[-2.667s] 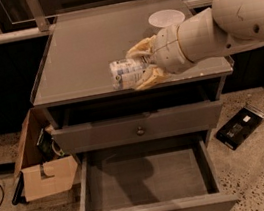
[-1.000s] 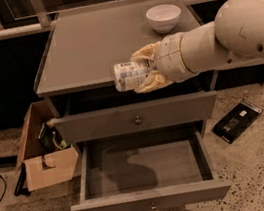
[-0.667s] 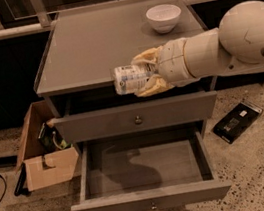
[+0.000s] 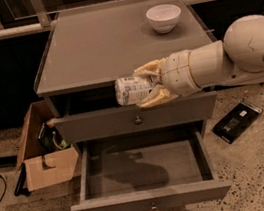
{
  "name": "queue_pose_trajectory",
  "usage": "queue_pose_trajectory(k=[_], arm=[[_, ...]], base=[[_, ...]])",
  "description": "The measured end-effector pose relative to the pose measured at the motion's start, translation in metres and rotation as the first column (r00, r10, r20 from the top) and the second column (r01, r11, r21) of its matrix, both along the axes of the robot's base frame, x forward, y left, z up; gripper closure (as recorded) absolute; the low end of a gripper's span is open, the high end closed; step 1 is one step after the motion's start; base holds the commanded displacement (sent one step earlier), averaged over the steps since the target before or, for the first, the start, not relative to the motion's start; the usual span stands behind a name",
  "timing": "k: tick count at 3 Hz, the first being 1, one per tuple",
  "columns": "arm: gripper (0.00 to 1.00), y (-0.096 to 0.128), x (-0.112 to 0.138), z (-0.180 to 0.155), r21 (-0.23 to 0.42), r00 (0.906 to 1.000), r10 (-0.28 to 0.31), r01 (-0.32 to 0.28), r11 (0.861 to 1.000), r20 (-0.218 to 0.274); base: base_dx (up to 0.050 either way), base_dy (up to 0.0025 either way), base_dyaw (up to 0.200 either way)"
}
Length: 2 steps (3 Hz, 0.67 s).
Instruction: Place blue plastic bottle into middle drawer
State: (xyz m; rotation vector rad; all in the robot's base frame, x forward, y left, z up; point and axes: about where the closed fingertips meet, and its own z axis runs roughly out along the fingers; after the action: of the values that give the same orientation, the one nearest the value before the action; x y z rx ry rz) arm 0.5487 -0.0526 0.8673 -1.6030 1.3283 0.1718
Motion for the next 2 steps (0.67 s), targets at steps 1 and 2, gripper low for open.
queue_pose_trajectory(k=[1,2], arm=[[1.00,0.000,-0.007,-0.020,0.003,0.9984,0.016,-0.016,1.000,-0.055],[1.00,-0.001,-0.016,-0.048,-0.027,0.9934,0.016,-0.020,0.999,-0.114]], base=[[0.000,0.00000,0.000],[0.000,0.00000,0.000]])
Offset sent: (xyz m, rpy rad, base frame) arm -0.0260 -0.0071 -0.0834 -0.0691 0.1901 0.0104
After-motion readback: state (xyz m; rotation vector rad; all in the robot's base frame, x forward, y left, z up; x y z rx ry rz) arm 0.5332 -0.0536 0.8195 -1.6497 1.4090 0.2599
